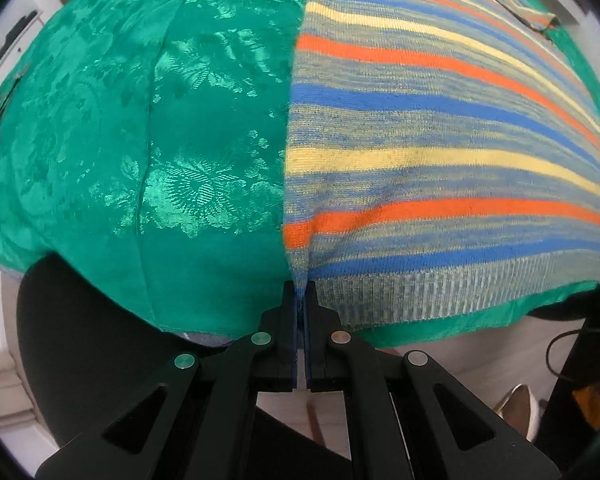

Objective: Fold small clothes
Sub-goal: 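Pull the hem with both grippers to spread the sweater flat, release, then grasp a sweater sleeve cuff with the right gripper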

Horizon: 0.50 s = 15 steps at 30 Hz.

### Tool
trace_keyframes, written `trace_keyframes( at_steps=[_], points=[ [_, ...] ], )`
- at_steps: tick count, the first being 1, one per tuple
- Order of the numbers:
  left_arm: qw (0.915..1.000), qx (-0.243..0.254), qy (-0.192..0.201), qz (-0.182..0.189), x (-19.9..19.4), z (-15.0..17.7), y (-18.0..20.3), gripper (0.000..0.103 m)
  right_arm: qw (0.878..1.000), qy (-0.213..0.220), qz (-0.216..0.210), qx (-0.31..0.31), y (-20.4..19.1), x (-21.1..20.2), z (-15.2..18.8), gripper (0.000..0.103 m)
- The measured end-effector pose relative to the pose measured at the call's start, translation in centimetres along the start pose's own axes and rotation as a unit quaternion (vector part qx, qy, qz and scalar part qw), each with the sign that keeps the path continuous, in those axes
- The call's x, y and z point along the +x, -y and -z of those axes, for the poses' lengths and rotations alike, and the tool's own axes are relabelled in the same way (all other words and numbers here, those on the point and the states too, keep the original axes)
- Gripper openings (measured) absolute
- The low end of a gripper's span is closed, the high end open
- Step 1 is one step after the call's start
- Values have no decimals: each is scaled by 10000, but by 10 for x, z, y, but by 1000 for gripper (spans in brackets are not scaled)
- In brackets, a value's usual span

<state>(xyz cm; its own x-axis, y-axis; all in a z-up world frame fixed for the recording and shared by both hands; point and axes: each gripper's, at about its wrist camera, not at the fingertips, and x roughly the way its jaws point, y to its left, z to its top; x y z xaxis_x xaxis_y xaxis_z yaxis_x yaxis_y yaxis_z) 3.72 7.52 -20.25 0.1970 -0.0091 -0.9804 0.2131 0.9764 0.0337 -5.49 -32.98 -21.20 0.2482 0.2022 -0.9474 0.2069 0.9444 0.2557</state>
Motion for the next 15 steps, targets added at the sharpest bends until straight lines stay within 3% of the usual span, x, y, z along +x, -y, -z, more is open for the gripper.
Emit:
trace_keyframes(
  at_steps=[4,5,8,11,15],
  points=[
    [9998,88,116,-110,-11,13,0,6,10000,20,2,74,1,-1,2,7],
    [9998,107,143,-109,-13,16,1,14,10000,12,-4,81,2,-3,3,14],
    [9993,184,309,-112,-30,25,1,43,9999,-43,45,125,6,-11,8,24],
    [9972,293,684,-57,-58,38,3,53,9996,-50,218,143,13,-23,16,45],
    [9887,246,1453,-275,-97,38,-3,69,9984,103,538,154,25,-45,20,46]
  ],
)
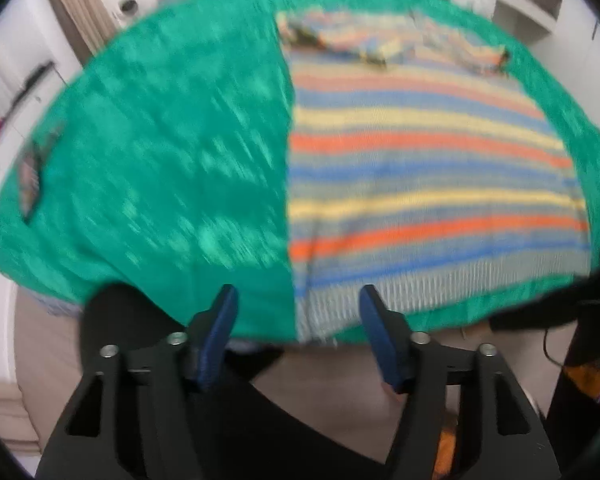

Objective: Fold small clothes
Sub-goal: 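Grasp a sweater sleeve cuff with the right gripper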

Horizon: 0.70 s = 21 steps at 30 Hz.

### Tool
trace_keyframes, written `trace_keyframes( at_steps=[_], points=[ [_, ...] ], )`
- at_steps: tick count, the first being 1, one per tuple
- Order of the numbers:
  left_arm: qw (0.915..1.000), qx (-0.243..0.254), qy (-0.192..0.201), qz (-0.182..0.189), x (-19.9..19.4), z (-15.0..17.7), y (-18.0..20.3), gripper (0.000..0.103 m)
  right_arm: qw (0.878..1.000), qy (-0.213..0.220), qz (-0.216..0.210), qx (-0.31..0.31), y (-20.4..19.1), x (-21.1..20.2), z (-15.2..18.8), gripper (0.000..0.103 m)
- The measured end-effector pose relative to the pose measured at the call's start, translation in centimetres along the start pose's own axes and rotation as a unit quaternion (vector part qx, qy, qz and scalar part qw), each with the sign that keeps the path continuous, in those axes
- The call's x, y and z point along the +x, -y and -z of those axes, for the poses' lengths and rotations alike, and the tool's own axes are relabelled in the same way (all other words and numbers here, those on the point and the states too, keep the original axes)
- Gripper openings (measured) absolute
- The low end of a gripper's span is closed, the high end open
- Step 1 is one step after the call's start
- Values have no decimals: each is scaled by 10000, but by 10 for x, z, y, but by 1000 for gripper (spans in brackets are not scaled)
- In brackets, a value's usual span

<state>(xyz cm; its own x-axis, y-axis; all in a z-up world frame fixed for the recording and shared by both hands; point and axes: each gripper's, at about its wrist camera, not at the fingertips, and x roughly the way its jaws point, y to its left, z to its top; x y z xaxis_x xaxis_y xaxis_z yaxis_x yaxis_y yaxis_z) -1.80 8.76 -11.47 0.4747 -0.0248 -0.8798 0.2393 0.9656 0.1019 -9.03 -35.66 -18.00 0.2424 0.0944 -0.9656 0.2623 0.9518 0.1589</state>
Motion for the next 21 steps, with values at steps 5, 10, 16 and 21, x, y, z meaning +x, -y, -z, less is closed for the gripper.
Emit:
trace_keyframes(
  at_steps=[5,10,16,21],
  points=[
    [9917,-383,1091,-557,-12,-27,-11,85,9967,680,353,-274,5,-41,-27,46],
    [9718,-1193,1643,-1199,12,-52,-38,89,9790,1597,557,-1140,-29,-83,-89,54],
    [9530,-1545,1836,-1849,30,-31,-50,89,9409,2126,182,-2630,-120,-56,-160,65],
    [9545,-1614,1758,-1790,34,-32,-55,90,9371,1658,91,-3070,-181,22,-214,63]
  ],
)
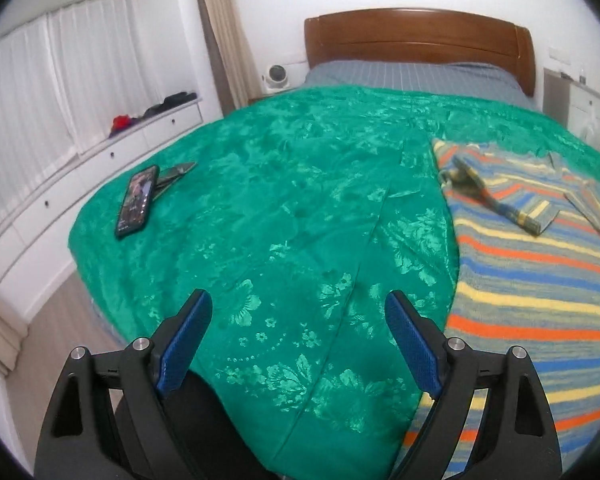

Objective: Fold small clothes
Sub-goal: 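Grasp a sweater sleeve cuff with the right gripper, then carry the sleeve across the sweater body with the right gripper, release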

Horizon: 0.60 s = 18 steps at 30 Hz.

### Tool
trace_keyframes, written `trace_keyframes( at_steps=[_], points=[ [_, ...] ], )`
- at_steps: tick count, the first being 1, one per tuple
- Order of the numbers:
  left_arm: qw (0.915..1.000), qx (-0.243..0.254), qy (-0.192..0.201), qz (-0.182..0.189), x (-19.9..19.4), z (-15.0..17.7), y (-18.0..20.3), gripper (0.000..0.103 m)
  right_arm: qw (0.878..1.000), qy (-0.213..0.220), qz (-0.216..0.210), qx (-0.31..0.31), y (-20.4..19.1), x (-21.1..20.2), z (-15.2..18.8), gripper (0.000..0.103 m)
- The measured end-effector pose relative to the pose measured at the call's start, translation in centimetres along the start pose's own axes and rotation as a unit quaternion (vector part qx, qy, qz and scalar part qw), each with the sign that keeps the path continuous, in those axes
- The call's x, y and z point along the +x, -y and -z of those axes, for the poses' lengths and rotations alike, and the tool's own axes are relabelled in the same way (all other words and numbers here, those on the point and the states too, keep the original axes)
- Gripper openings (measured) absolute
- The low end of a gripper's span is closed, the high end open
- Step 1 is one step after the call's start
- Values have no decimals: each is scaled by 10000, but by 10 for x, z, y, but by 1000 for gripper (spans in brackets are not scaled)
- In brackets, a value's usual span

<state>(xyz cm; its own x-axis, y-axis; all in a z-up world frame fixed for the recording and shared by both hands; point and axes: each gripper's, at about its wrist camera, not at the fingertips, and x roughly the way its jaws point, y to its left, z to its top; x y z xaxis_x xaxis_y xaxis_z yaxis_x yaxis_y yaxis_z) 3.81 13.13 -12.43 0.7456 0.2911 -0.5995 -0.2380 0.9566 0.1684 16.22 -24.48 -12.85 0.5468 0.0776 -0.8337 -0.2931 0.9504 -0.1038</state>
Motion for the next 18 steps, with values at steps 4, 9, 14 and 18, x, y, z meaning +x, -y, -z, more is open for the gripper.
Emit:
trace_keyframes(
  at_steps=[4,9,14,18],
  points=[
    [9997,55,-248,-8,10,2,2,90,9979,-380,118,511,18,58,-14,54],
    [9989,40,-473,-38,18,6,3,90,9897,-307,84,1398,75,55,-9,5],
    [9984,-76,-564,38,21,7,0,90,9566,233,866,2771,193,-18,38,5],
    [9978,-95,-652,55,25,8,2,90,9242,104,1285,3596,265,-60,109,5]
  ],
)
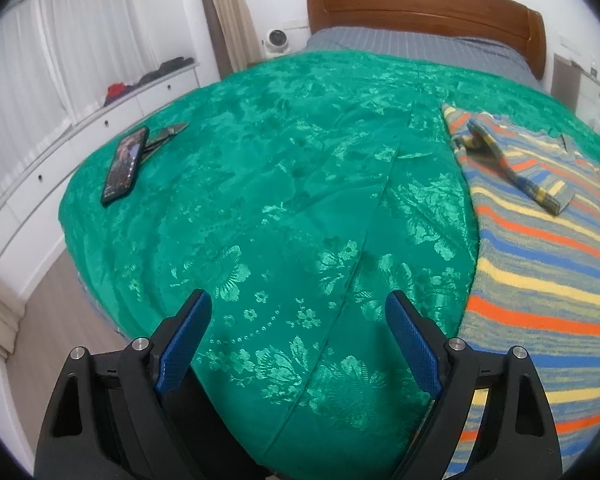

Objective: Fold small clothes
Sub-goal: 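Carry the sleeve across the sweater body with the right gripper, release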

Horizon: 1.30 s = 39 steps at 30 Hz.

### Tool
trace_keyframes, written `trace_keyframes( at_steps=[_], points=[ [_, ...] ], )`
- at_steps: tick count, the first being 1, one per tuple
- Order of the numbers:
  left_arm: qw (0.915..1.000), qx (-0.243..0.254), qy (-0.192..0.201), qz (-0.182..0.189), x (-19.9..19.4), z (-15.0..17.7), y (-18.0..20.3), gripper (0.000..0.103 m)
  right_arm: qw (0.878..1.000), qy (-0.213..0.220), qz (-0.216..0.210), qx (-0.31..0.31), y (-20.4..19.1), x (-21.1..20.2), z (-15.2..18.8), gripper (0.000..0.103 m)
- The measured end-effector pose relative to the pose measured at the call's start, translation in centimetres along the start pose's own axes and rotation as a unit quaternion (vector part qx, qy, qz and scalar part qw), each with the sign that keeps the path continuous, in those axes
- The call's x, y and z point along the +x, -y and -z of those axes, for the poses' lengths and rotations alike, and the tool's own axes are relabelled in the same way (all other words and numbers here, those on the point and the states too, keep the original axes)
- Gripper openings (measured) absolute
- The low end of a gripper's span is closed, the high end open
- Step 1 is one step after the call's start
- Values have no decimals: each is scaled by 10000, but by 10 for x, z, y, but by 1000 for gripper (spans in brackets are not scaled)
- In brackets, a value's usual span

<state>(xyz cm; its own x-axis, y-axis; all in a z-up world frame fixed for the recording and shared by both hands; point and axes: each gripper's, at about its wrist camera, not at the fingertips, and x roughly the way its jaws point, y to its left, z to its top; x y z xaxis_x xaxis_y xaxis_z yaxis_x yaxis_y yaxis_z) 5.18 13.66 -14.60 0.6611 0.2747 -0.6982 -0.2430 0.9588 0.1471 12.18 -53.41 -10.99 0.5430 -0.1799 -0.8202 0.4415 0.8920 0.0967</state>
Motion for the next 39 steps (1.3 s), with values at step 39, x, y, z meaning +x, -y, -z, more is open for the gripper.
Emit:
trace_keyframes(
  at_steps=[39],
  points=[
    [9513,2326,442,1973,-60,-96,108,96,9964,-106,-703,461,23,-36,114,37]
  ],
)
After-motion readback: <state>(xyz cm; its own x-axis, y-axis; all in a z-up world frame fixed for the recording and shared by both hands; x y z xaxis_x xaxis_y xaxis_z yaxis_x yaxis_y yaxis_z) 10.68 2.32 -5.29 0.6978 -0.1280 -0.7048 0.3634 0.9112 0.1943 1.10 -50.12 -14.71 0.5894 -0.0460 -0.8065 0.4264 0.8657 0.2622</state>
